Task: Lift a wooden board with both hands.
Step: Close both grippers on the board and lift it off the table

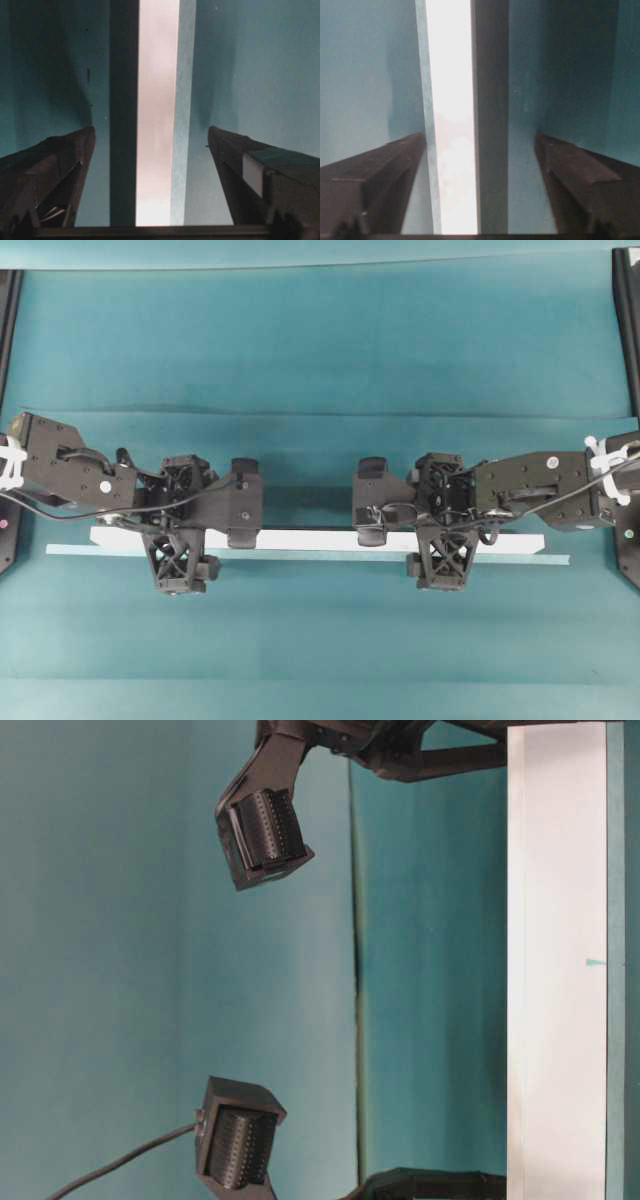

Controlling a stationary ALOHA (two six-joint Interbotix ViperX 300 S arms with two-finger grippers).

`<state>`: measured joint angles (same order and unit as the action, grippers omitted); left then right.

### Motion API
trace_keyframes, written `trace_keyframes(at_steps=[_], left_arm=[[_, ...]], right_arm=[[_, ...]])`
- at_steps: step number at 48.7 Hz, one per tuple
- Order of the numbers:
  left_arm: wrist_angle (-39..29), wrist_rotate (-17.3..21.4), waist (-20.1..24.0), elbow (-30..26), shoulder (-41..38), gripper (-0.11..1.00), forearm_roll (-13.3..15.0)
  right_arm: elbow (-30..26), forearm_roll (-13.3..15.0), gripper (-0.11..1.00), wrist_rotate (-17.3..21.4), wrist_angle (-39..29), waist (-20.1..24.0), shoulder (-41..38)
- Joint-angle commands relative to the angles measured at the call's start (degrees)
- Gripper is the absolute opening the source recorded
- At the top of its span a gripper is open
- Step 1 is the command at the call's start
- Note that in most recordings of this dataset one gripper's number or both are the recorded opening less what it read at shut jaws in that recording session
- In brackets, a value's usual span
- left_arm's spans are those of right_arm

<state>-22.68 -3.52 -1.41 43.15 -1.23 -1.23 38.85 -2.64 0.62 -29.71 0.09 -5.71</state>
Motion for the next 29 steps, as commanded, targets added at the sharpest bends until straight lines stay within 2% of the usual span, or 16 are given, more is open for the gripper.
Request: trace_keyframes(at_steps=[1, 5, 7, 11, 13, 16, 29], left_arm=[[0.2, 0.0, 0.0, -0.3, 0.4, 0.88, 0.0], [0.1, 0.2, 0.0, -0.3, 0.4, 0.75, -0.1], [0.1, 0.3, 0.1, -0.3, 0.4, 0.65, -0.1], [0.1, 0.3, 0.0, -0.4, 0.5, 0.41, 0.0], [0.1, 0.2, 0.0, -0.4, 0.4, 0.29, -0.1], [0.1, 0.1, 0.1, -0.6, 0.4, 0.18, 0.0], [0.1, 0.4, 0.0, -0.4, 0.4, 0.17, 0.0]], right_arm=[[-0.2, 0.1, 0.81, 0.5, -0.2, 0.2, -0.4], [-0.5, 0.0, 0.64, 1.1, -0.9, 0.2, -0.4], [-0.5, 0.0, 0.51, 1.3, -1.4, 0.2, -0.5], [-0.8, 0.0, 0.28, 1.7, -2.2, 0.2, -0.6], [-1.0, 0.0, 0.21, 1.7, -2.5, 0.3, -0.6], [-1.1, 0.0, 0.21, 1.7, -2.5, 0.4, -0.7], [-1.1, 0.0, 0.21, 1.8, -2.6, 0.8, -0.7]])
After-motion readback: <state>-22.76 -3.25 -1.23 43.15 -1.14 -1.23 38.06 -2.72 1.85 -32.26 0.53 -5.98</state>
